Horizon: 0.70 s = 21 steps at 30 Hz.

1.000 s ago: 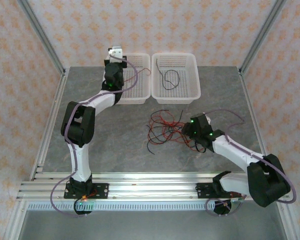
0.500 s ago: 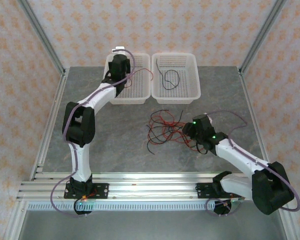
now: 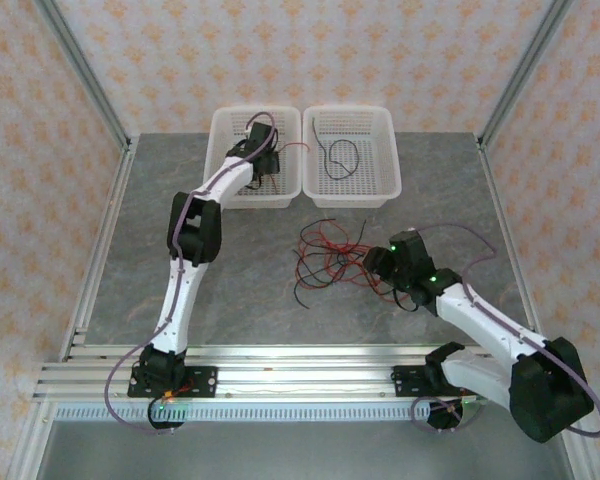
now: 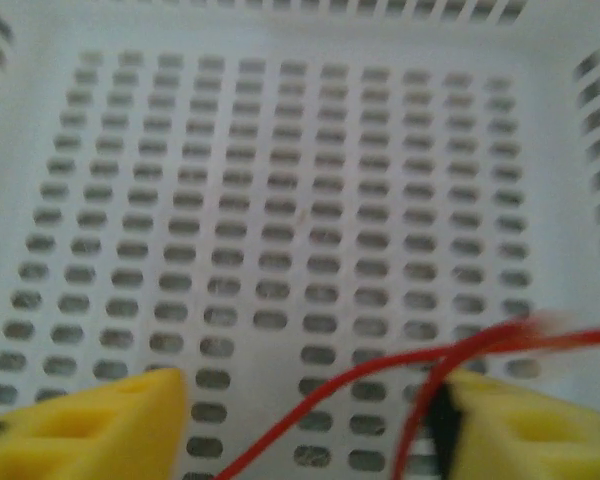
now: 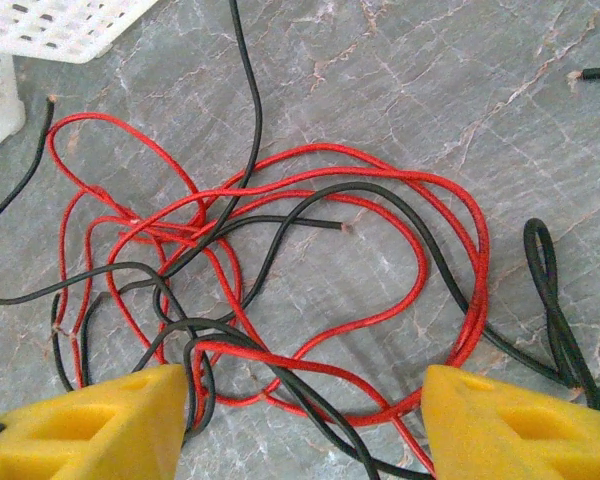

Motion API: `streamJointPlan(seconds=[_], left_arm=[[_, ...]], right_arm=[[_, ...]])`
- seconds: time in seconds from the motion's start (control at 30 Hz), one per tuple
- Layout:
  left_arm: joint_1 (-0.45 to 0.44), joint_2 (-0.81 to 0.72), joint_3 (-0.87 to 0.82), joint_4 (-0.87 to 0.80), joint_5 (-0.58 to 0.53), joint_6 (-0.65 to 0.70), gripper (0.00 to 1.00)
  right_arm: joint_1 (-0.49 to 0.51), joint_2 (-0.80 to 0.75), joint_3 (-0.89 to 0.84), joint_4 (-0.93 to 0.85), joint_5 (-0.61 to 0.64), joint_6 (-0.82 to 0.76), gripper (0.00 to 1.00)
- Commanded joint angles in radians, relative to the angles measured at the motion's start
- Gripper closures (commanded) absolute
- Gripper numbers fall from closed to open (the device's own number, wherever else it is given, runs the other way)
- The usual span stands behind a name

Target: Untangle the cables

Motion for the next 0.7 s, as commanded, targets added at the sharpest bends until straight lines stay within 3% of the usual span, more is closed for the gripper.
streamJointPlan(seconds=[0.0, 0.13, 0.37, 0.53, 0.67], left_arm=[[0.014, -0.047, 0.026, -0.063, 0.008, -0.045, 0.01], [0.014, -0.116, -0.025, -0.007, 0.016, -0.032, 0.01], [0.016, -0.191, 0.064, -0.047, -0.008, -0.019, 0.01], [0.016, -0.249, 0.049, -0.068, -0.081, -0.027, 0.01], [0.016, -0.244, 0.043, -0.076, -0.063, -0.019, 0.01]], right_arm=[[-0.005, -0.017, 0.008, -0.049, 0.001, -0.008, 0.37], [-0.001, 0.008, 0.048, -0.055, -0.01, -0.021, 0.37], [0.058, 0.064, 0.133, -0.061, 0.01, -0.024, 0.38], [0.094, 0.091, 0.152, -0.057, 0.025, -0.011, 0.39], [0.107, 0.091, 0.155, -0.066, 0.035, -0.004, 0.4]])
